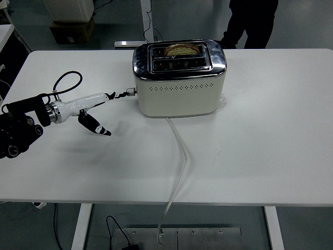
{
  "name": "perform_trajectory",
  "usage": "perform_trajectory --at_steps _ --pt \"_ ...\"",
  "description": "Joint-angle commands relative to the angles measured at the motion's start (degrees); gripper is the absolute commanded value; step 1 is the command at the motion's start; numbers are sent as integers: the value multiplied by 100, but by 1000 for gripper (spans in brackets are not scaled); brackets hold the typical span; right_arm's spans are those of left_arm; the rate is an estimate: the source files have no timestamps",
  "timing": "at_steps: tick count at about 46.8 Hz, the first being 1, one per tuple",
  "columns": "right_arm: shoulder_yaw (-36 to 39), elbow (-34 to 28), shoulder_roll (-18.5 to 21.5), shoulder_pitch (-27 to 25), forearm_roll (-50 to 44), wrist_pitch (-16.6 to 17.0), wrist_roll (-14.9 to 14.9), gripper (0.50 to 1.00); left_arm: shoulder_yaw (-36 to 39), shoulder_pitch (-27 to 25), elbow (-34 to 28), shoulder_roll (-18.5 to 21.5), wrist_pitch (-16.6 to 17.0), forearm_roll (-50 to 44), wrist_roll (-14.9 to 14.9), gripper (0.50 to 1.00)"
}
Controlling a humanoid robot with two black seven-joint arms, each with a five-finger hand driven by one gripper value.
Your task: Press down toaster
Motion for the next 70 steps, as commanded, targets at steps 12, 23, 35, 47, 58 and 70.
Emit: perform_trajectory --at_steps 12,23,35,47,58,70 --pt "0 -5 0 0 4 0 0 998 9 63 135 -9 -1 -141 -3 1000" --pt "0 4 0 0 4 0 0 998 9 -7 135 61 -36 -1160 -3 1000" --pt "0 -5 0 0 4 0 0 998 -26 -183 126 422 -63 -2232 -3 1000" --pt "0 4 0 0 4 0 0 998 -167 -359 126 650 -36 -3638 -3 1000" --pt "0 4 0 0 4 0 0 998 -220 -403 126 598 -1 -5123 -3 1000" --pt "0 -5 0 0 4 0 0 998 -211 -394 144 580 8 -6573 -3 1000"
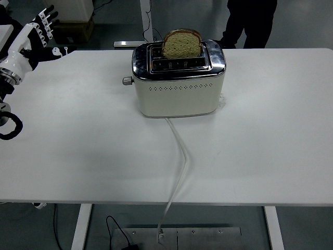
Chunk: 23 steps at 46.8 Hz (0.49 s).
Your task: Press down toaster
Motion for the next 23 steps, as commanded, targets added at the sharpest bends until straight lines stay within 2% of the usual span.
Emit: perform_trajectory --at_steps 1,12,23 --pt "0 -5 0 0 1 0 0 998 10 27 27 1 -1 -433 0 1000" --pt "0 3 0 0 1 0 0 998 10 98 106 -157 -1 -1049 0 1000" --pt "0 -5 0 0 1 0 0 998 1 256 572 -527 -10 -1700 0 1000"
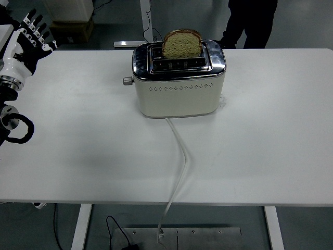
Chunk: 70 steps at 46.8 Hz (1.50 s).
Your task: Press down toaster
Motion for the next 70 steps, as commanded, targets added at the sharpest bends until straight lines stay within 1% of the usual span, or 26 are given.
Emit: perform_trajectory --at_steps 1,13,18,22,32,43,51,58,64,70 --pt "0 4 0 0 0 0 0 998 -2 61 142 -120 -8 -143 0 1000" --pt "0 -5 0 0 0 0 0 998 -10 123 300 -384 -8 -486 2 1000" --pt "0 -5 0 0 0 0 0 998 -37 141 353 -489 -17 -784 361 1000" --pt "0 -5 0 0 0 0 0 998 -37 184 432 -577 -17 -934 432 1000" --pt "0 -5 0 0 0 0 0 998 -63 228 661 -823 -61 -970 441 1000" --pt "0 -5 0 0 0 0 0 998 -133 228 696 -903 -70 -1049 520 1000" --pt "0 -5 0 0 0 0 0 998 -300 220 819 -1096 -78 -1049 520 1000" --pt "0 4 0 0 0 0 0 998 -344 264 819 -1096 -105 -1145 520 1000" --pt "0 4 0 0 0 0 0 998 -485 281 854 -1096 -280 -1242 520 1000" --pt "0 -5 0 0 -9 0 0 998 -511 299 916 -1096 -307 -1242 520 1000"
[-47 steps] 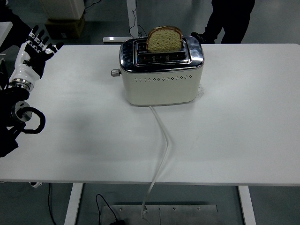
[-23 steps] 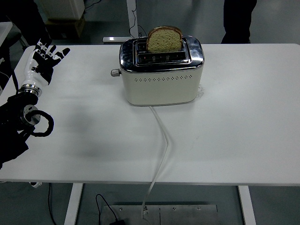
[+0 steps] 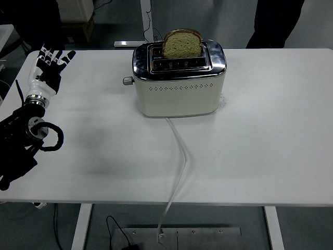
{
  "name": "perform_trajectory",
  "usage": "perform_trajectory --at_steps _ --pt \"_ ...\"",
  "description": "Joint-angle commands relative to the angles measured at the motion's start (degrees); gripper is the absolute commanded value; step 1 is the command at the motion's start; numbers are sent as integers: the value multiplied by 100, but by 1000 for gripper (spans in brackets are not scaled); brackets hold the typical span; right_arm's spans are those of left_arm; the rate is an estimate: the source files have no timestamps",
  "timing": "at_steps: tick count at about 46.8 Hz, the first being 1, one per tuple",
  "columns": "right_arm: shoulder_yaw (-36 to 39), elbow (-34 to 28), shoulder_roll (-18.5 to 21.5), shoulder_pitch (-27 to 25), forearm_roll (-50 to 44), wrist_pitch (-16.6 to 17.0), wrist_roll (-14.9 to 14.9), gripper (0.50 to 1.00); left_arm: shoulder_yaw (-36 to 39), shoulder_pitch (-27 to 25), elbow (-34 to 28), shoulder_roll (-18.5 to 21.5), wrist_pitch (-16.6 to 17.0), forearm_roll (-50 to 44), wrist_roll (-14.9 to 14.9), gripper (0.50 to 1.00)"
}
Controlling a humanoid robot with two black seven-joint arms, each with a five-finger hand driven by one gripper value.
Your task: Press down toaster
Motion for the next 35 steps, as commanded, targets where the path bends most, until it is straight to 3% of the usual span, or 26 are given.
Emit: perform_trajectory --at_steps 1,11,35 --pt "0 3 0 0 -9 0 0 998 -9 5 17 9 -18 0 0 1000" --pt "0 3 0 0 0 0 0 998 -105 -4 87 18 -193 0 0 1000" --pt "26 3 0 0 17 -9 52 998 -150 5 149 -123 -132 0 9 1000"
